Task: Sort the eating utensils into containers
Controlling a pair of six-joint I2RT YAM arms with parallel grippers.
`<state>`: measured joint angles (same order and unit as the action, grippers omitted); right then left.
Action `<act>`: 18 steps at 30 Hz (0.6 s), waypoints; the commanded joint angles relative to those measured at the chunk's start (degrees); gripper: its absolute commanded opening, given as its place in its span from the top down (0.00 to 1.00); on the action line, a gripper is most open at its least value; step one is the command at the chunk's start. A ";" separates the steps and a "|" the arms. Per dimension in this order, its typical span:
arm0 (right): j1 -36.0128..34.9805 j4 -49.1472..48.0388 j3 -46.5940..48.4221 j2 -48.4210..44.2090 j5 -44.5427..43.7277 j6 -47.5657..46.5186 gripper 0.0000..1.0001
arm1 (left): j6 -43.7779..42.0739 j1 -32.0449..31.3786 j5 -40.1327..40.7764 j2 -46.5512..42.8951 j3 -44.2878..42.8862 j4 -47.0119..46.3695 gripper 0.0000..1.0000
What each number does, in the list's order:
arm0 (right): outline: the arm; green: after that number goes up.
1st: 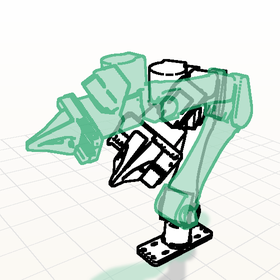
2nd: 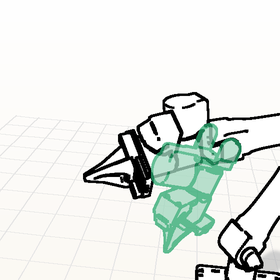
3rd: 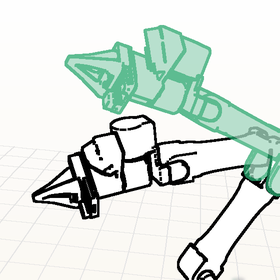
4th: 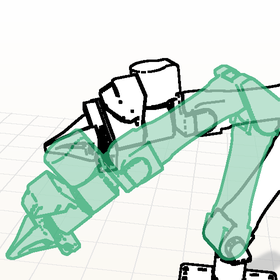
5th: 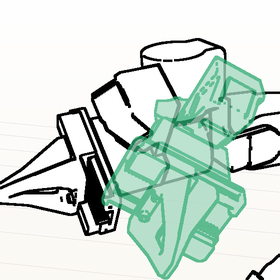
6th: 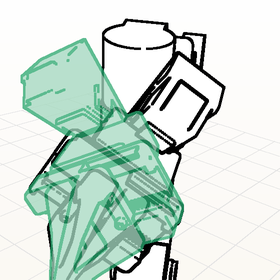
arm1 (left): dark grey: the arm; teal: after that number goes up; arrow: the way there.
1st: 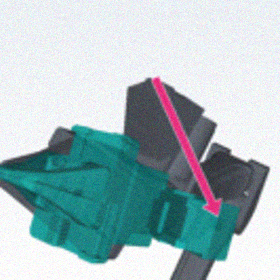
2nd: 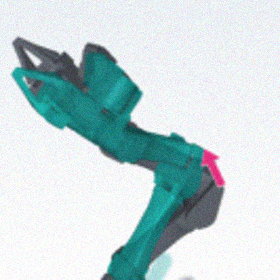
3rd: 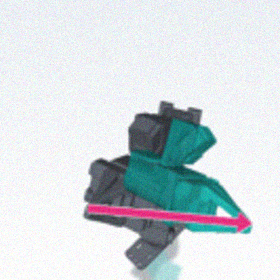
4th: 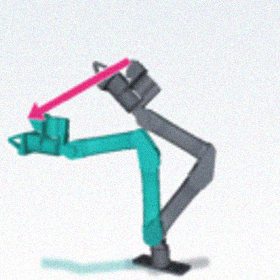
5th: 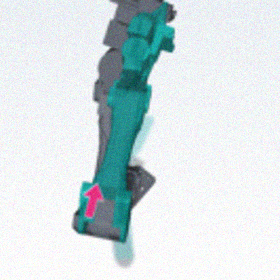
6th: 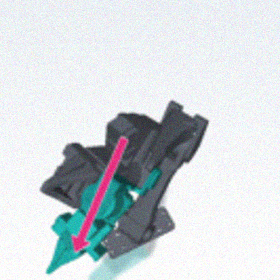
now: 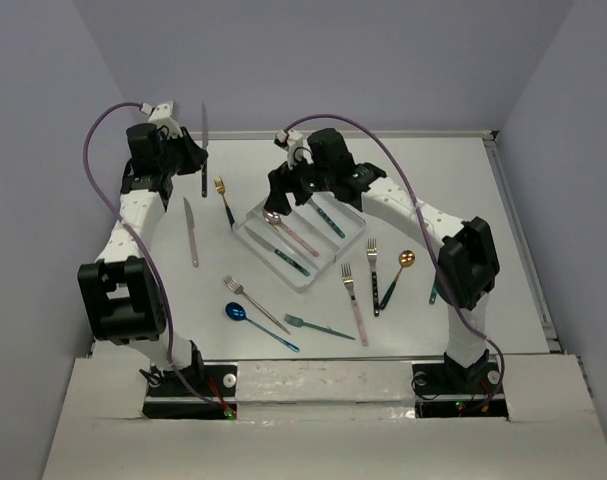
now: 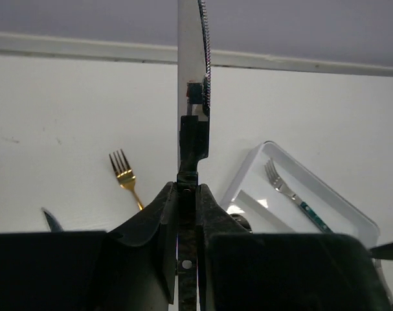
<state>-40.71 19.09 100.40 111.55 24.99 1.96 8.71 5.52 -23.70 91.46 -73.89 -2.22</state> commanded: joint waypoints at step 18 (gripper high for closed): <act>3.88 -62.31 10.69 16.86 37.49 35.38 0.17 | 13.79 -2.70 -24.72 -22.20 18.51 -26.78 1.00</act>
<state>-37.12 -28.03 108.07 126.93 58.24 27.44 19.86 4.21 -44.84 72.36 -57.28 -21.04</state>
